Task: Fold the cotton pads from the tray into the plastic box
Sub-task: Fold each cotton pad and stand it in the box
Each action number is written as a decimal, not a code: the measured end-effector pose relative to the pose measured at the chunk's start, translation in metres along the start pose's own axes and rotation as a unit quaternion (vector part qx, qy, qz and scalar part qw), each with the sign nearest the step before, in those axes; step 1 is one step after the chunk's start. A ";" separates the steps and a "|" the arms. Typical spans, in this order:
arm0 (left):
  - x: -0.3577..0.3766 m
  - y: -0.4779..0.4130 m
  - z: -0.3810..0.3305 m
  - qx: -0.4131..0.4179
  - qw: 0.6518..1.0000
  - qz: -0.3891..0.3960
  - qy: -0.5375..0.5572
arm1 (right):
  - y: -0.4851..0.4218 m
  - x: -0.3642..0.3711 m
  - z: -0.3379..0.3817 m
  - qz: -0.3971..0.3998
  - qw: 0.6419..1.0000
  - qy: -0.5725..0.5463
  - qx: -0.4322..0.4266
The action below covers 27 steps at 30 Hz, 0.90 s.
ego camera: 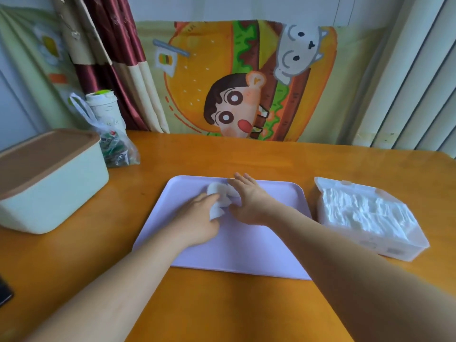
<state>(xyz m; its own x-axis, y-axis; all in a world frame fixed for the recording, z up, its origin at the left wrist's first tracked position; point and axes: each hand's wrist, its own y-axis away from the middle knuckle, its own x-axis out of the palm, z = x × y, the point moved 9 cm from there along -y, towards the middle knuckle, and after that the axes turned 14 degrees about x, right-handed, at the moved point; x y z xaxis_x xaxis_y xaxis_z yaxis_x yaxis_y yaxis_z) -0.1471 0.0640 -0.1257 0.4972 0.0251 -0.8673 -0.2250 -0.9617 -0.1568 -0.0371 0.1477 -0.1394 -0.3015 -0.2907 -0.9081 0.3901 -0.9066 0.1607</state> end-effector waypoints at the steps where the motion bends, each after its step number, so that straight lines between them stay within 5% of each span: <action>1: 0.003 -0.002 0.000 0.007 1.000 0.006 -0.018 | -0.006 0.005 -0.004 0.012 1.000 0.011 0.007; 5: 0.010 -0.006 0.009 -0.025 0.996 0.050 -0.076 | -0.014 0.008 -0.019 0.013 1.000 0.014 0.011; 15: 0.028 0.000 -0.026 0.033 0.993 0.108 0.015 | 0.103 -0.033 -0.058 -0.009 0.997 -0.058 0.057; 17: 0.025 0.003 -0.042 0.056 0.996 0.064 0.019 | 0.118 -0.033 -0.064 -0.044 0.997 -0.040 0.049; 23: 0.003 0.022 -0.089 0.163 0.958 -0.235 -0.022 | 0.129 -0.025 -0.072 -0.079 0.993 -0.009 0.088; 27: 0.025 0.018 -0.088 0.103 0.971 -0.210 0.054 | 0.121 -0.015 -0.073 -0.005 0.981 -0.127 0.143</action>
<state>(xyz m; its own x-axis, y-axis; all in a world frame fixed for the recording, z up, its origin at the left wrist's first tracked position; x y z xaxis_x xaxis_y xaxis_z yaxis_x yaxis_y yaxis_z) -0.0649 0.0231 -0.1082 0.6633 0.3636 -0.6540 -0.1414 -0.7974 -0.5867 0.0781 0.0641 -0.1344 -0.5263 -0.3150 -0.7898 0.1371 -0.9481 0.2868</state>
